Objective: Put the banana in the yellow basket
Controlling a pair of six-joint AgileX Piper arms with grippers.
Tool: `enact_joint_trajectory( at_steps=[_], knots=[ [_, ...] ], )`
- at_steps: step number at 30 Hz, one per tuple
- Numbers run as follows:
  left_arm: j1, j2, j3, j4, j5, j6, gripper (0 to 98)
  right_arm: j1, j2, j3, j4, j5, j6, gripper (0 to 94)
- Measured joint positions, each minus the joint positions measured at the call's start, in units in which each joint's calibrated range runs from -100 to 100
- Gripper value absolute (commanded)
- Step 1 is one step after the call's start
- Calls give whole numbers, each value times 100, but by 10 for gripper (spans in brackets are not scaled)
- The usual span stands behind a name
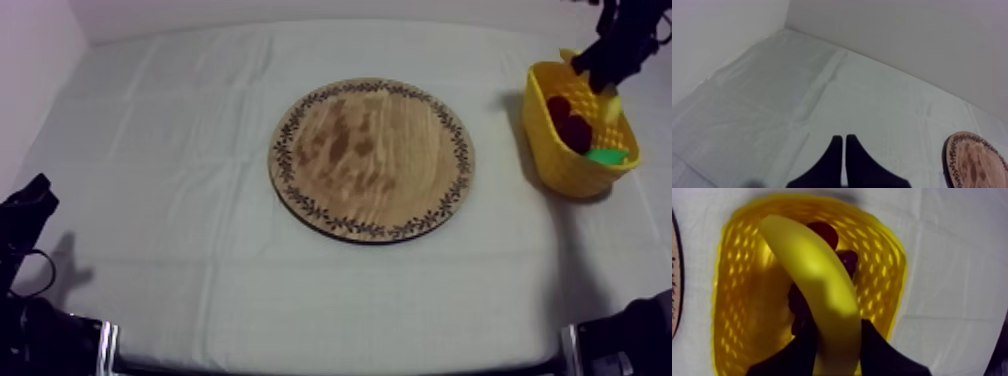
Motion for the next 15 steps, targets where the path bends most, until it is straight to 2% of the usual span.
enact_joint_trajectory(
  at_steps=[6,9,11,15],
  knots=[
    [0,0,0,0,0,0,1,14,445,306,99,-290,-201,176],
    [0,0,0,0,0,0,1,22,610,361,130,-393,-244,212],
    [0,0,0,0,0,0,1,21,680,370,148,-439,-249,278],
    [0,0,0,0,0,0,1,21,766,392,148,-466,-249,484]
  ],
)
